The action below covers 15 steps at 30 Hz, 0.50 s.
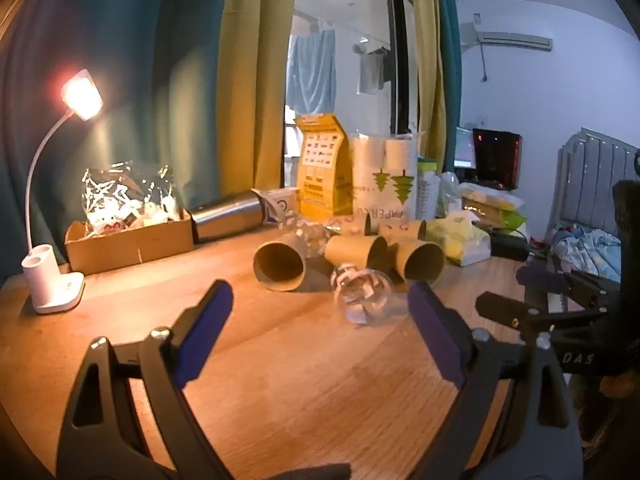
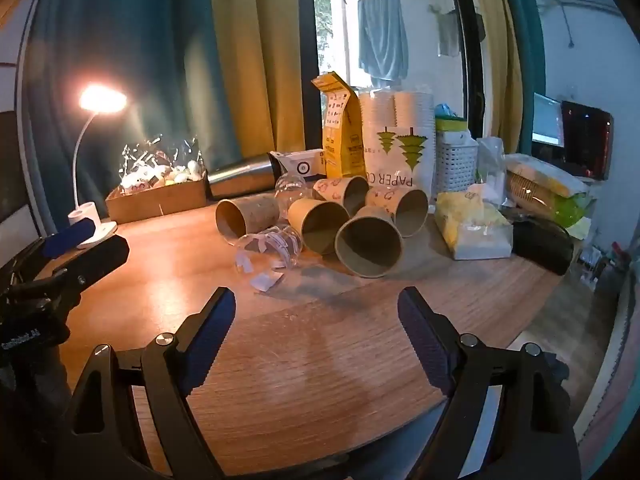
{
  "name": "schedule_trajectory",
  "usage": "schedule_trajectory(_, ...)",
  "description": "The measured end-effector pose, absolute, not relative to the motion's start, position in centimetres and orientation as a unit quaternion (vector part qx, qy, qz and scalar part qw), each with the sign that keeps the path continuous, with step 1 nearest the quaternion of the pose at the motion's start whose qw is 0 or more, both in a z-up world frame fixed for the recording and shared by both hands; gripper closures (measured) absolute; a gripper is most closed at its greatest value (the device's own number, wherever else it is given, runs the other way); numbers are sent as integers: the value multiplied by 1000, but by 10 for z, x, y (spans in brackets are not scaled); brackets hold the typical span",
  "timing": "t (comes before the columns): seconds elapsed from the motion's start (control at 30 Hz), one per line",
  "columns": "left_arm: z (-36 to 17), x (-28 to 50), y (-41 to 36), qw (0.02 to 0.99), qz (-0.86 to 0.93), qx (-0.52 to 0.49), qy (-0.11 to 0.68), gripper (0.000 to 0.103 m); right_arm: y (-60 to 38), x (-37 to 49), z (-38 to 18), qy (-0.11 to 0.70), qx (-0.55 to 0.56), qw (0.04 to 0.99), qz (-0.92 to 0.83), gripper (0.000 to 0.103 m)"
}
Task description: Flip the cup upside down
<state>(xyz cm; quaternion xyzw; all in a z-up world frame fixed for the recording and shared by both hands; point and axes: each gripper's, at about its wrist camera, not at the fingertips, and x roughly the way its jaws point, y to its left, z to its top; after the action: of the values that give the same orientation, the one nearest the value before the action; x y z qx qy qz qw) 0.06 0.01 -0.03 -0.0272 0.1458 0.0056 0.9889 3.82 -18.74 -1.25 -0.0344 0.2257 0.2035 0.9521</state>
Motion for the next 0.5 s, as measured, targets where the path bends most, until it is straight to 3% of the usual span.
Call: schedule_trajectory(0.5,-2,4,-6,987,1,-19,161,12,-188,41,-24,221,-31,952,209,17)
